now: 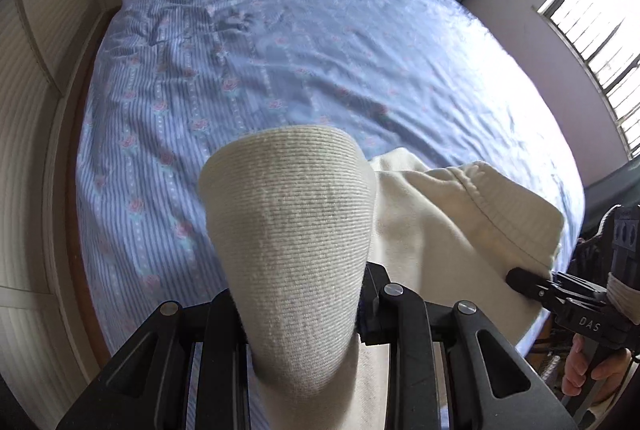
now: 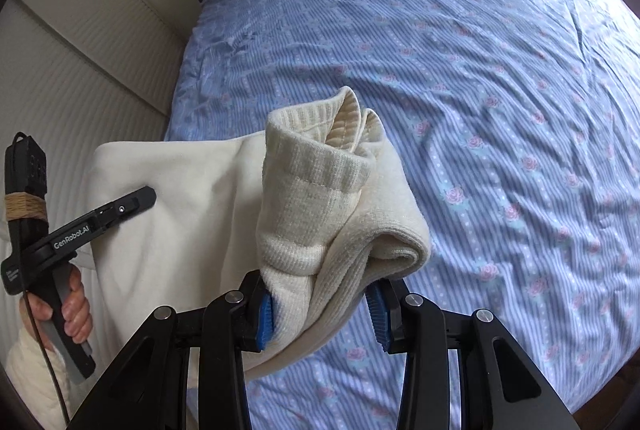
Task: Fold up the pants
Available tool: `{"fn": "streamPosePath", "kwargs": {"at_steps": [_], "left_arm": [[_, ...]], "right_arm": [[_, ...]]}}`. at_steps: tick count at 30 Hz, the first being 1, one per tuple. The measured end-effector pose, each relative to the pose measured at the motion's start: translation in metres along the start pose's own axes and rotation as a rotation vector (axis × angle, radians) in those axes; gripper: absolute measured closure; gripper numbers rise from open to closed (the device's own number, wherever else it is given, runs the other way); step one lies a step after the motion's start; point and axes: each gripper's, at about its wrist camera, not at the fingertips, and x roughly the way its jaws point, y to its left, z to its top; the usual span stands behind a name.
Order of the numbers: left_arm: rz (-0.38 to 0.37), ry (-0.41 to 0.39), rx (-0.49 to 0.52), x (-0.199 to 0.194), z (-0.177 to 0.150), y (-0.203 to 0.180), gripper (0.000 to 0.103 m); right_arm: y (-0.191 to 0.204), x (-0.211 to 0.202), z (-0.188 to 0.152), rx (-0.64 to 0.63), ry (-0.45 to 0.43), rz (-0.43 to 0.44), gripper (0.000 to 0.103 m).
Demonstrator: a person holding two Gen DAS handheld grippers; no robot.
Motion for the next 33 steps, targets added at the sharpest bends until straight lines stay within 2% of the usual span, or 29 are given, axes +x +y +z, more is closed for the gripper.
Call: {"fn": "streamPosePath", "kwargs": {"at_steps": [5,10,12,16,19,22,25,28,33], "left_arm": [[0.055,0.077,-0.049,0.039,0.005,0.029,0.071],[0.093,0.140,-0.112,0.064,-0.010,0.056,0.057],[0.154,0.136,-0.104,0.065,-0.013,0.061,0.045],[0.285,0.123,-0.042,0.056,-0.018,0.061,0.043],[0.370,0.102,0.030,0.040,-0.026,0.054,0.043],[0.366,0.071,0.033,0.019,-0.040,0.043,0.040],[0.365,0.034,0.008,-0.006,-0.058,0.027,0.040],[0.348,0.009,-0.016,-0.030,-0.074,0.000,0.040],[0.382,-0.086,-0.026,-0.076,-0.093,-0.064,0.032]], "right_arm": [[-0.013,0.038,0.007,0.069,0.098,0.021,0.063],[-0.024,0.064,0.002,0.093,0.210,0.042,0.059],[-0.029,0.069,-0.001,0.095,0.226,0.045,0.053],[-0.040,0.070,-0.002,0.104,0.252,0.025,0.043],[-0.047,0.062,-0.003,0.068,0.246,-0.018,0.032],[-0.049,0.048,-0.001,-0.032,0.201,-0.125,0.031],[-0.064,0.039,0.007,-0.065,0.173,-0.227,0.031],[-0.082,0.023,0.013,-0.042,0.153,-0.203,0.031],[-0.092,-0.036,0.008,-0.121,0.051,-0.157,0.031]]}}
